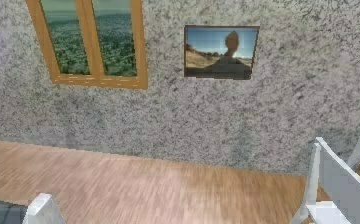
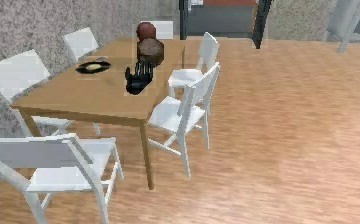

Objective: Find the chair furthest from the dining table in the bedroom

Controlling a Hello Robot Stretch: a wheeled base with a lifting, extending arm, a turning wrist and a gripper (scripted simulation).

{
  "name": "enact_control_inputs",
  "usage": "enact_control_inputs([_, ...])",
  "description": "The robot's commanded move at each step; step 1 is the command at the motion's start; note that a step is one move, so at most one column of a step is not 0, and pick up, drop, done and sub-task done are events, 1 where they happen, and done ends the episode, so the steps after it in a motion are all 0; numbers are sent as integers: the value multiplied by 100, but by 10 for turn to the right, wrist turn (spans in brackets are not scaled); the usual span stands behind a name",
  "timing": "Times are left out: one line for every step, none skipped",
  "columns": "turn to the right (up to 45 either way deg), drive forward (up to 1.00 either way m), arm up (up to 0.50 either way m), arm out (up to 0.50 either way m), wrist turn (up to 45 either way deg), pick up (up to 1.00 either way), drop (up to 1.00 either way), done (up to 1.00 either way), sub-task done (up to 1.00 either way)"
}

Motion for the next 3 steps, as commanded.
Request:
enact_control_inputs([60, 0, 0, 0, 0, 0, 0, 0, 0])
enact_control_inputs([0, 45, 0, 0, 0, 0, 0, 0, 0])
enact_control_inputs([30, 0, 0, 0, 0, 0, 0, 0, 0])
